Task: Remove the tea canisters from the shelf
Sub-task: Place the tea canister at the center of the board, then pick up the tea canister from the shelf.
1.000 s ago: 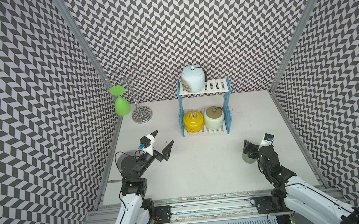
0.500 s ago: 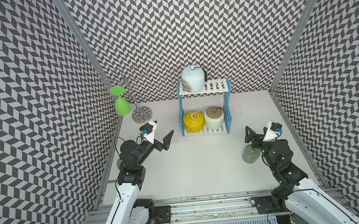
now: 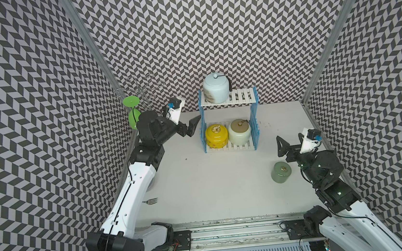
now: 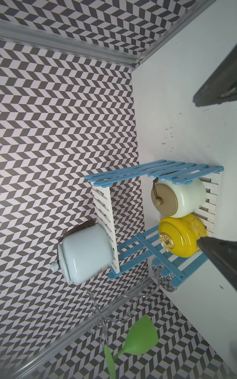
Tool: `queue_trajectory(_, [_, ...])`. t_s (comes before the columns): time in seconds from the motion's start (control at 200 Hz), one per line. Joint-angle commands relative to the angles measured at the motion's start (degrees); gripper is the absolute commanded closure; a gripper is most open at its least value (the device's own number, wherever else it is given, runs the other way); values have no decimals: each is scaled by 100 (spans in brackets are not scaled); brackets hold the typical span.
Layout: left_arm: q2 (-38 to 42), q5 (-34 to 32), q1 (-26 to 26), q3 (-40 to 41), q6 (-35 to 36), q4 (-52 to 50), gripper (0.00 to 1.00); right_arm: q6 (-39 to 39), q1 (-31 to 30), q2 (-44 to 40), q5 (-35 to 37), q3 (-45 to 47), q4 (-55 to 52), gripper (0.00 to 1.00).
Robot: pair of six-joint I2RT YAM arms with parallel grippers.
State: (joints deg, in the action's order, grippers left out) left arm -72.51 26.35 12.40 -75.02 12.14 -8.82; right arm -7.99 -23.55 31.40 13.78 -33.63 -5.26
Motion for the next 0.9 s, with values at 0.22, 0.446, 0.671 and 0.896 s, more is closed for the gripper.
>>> queue_trajectory(0.22, [-1568, -228, 291, -2504, 306, -1309, 1, 760, -19, -341, -298, 110, -407, 0])
queue_trajectory(0.446, [-2989, -376, 497, -4694, 370, -2133, 1, 684, -17, -626, -309, 389, -184, 0])
queue_trajectory(0.671, [-4315, -615, 693, -6563, 209, -2451, 1, 676, -26, -671, -290, 523, -60, 0])
queue_trajectory(0.896, [-4726, -1025, 959, -6773, 377, -1860, 3, 694, -27, -723, -249, 576, -14, 0])
